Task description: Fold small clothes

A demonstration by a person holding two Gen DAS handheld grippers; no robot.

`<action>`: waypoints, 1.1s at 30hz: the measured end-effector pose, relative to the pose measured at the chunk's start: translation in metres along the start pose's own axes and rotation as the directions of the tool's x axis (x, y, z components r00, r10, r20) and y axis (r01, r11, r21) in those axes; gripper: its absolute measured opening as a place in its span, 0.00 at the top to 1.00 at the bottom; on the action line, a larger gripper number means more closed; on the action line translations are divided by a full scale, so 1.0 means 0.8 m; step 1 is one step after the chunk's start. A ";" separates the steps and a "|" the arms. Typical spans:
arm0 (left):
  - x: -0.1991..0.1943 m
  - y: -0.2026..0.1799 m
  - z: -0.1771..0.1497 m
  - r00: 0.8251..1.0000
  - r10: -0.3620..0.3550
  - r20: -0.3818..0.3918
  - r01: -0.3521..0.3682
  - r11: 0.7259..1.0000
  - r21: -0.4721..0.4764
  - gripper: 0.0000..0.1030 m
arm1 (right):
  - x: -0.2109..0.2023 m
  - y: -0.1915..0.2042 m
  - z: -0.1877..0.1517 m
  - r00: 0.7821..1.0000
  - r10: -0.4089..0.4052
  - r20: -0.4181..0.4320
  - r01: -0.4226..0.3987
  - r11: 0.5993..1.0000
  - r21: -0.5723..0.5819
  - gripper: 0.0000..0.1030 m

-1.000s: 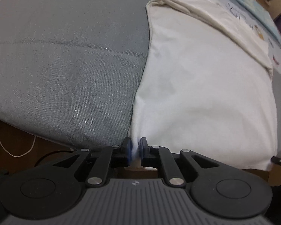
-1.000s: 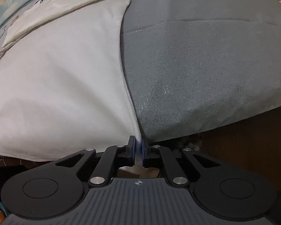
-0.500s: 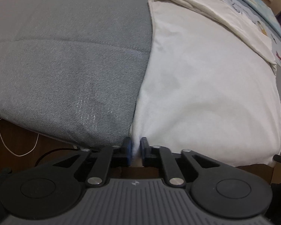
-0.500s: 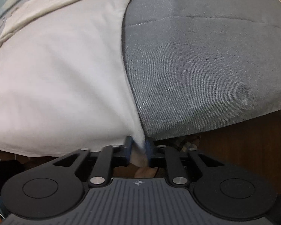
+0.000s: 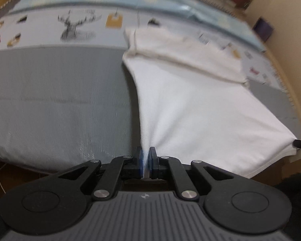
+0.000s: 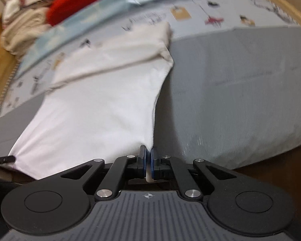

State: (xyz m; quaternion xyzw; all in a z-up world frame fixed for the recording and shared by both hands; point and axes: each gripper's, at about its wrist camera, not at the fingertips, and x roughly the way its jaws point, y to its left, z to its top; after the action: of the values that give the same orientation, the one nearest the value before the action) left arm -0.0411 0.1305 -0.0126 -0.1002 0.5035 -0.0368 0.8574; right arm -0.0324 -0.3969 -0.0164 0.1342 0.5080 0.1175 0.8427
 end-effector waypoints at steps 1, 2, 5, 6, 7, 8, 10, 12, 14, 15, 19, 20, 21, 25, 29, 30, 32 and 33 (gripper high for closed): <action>-0.017 0.003 -0.002 1.000 -0.012 0.015 0.011 1.000 0.007 0.95 | -0.015 -0.002 0.000 1.000 0.021 0.012 -0.021 1.000 0.000 0.97; -0.035 0.006 -0.005 0.999 -0.024 0.028 0.023 1.000 0.017 0.95 | -0.026 -0.007 -0.002 0.999 0.038 0.022 -0.038 0.999 0.001 0.97; -0.083 0.014 -0.020 0.997 -0.055 0.045 0.053 0.997 0.051 0.95 | -0.068 -0.026 -0.007 0.995 0.089 0.052 -0.089 0.996 0.010 0.97; -0.095 0.018 -0.025 0.996 -0.071 0.046 0.069 0.996 0.055 0.95 | -0.080 -0.032 -0.012 0.992 0.112 0.059 -0.113 0.993 0.020 0.97; -0.107 0.021 -0.030 0.995 -0.086 0.045 0.083 0.995 0.057 0.95 | -0.091 -0.038 -0.018 0.989 0.135 0.067 -0.138 0.990 0.031 0.97; -0.117 0.023 -0.033 0.994 -0.099 0.047 0.096 0.993 0.064 0.95 | -0.101 -0.045 -0.023 0.984 0.159 0.074 -0.163 0.986 0.044 0.97; -0.125 0.021 -0.031 0.992 -0.116 0.051 0.112 0.991 0.078 0.95 | -0.117 -0.056 -0.030 0.976 0.198 0.085 -0.205 0.976 0.073 0.97; -0.116 0.017 -0.021 0.991 -0.113 0.065 0.107 0.990 0.093 0.95 | -0.120 -0.059 -0.029 0.972 0.216 0.094 -0.226 0.968 0.106 0.97; -0.092 0.012 0.002 0.993 -0.086 0.086 0.079 0.993 0.083 0.95 | -0.103 -0.060 -0.017 0.972 0.212 0.100 -0.223 0.967 0.119 0.97; -0.076 0.011 0.018 0.992 -0.076 0.101 0.070 0.995 0.068 0.95 | -0.095 -0.061 -0.010 0.974 0.201 0.101 -0.213 0.969 0.125 0.97; -0.003 0.014 0.099 0.986 -0.017 0.164 0.025 0.998 -0.050 0.95 | -0.042 -0.053 0.047 0.977 0.154 0.147 -0.174 0.976 0.132 0.97; 0.016 0.017 0.119 0.985 0.000 0.175 0.015 0.996 -0.082 0.95 | -0.031 -0.050 0.060 0.978 0.134 0.160 -0.155 0.980 0.128 0.97; 0.036 0.018 0.140 0.982 0.018 0.190 0.004 0.994 -0.111 0.94 | -0.015 -0.046 0.078 0.977 0.112 0.183 -0.135 0.984 0.117 0.97; 0.096 0.018 0.188 0.970 0.112 0.214 -0.074 0.981 -0.179 0.88 | 0.057 -0.044 0.139 0.969 0.007 0.249 -0.054 0.981 0.185 0.96; 0.108 0.014 0.195 0.968 0.157 0.193 -0.115 0.971 -0.212 0.86 | 0.113 -0.048 0.162 0.944 -0.204 0.261 0.141 0.960 0.241 0.92; 0.110 0.013 0.195 0.972 0.147 0.184 -0.109 0.973 -0.202 0.83 | 0.123 -0.054 0.158 0.946 -0.205 0.251 0.137 0.955 0.264 0.92; 0.119 0.008 0.195 0.976 0.152 0.156 -0.130 0.981 -0.146 0.82 | 0.139 -0.065 0.155 0.966 -0.203 0.161 0.142 0.936 0.323 0.92; 0.122 0.007 0.191 0.976 0.167 0.141 -0.150 0.981 -0.124 0.82 | 0.141 -0.069 0.154 0.972 -0.182 0.151 0.119 0.928 0.353 0.92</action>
State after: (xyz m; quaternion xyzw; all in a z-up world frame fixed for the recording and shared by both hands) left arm 0.1397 0.1408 -0.0250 -0.1104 0.4450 0.0679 0.8861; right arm 0.1318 -0.4240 -0.0732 0.2488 0.4507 -0.0502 0.8558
